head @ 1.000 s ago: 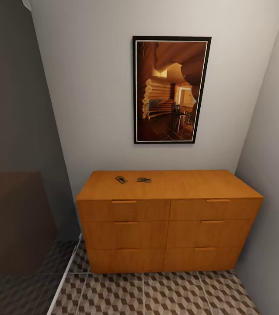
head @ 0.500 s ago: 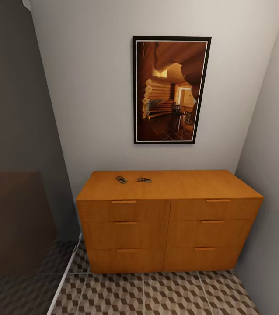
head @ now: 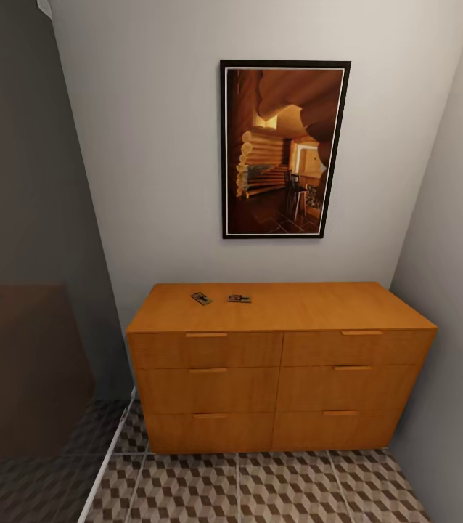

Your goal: Take the four mousetraps from the cabinet in the bathroom and place them on the bathroom floor. Make sure all four end up on the same floor surface, and ensure that at least two of them are either under or directly next to the same bathroom sink.

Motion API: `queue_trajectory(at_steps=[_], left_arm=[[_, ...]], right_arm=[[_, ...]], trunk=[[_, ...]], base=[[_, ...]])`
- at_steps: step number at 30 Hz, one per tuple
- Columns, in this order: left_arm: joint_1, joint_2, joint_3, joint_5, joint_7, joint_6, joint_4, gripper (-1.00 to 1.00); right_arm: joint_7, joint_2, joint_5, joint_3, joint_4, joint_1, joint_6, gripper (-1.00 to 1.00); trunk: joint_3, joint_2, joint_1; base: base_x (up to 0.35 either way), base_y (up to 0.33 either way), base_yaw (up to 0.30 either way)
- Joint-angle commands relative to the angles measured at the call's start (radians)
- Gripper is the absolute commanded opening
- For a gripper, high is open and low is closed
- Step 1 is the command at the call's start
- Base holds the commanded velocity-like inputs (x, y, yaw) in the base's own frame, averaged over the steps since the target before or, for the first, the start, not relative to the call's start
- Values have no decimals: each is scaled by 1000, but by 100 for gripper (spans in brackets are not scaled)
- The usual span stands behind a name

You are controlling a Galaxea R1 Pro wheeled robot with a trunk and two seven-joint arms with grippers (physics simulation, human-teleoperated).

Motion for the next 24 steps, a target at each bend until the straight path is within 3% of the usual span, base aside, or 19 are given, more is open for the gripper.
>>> queue_trajectory(at_steps=[1, 24], left_arm=[[-1, 0, -6, 8, 3, -4, 1, 100], [-1, 0, -8, 5, 1, -3, 2, 100]], right_arm=[[0, 0, -11, 8, 3, -1, -6, 100], [0, 1, -7, 11, 0, -1, -5, 100]], trunk=[[-1, -1, 0], [-1, -1, 0]], base=[[0, 0, 0], [0, 0, 0]])
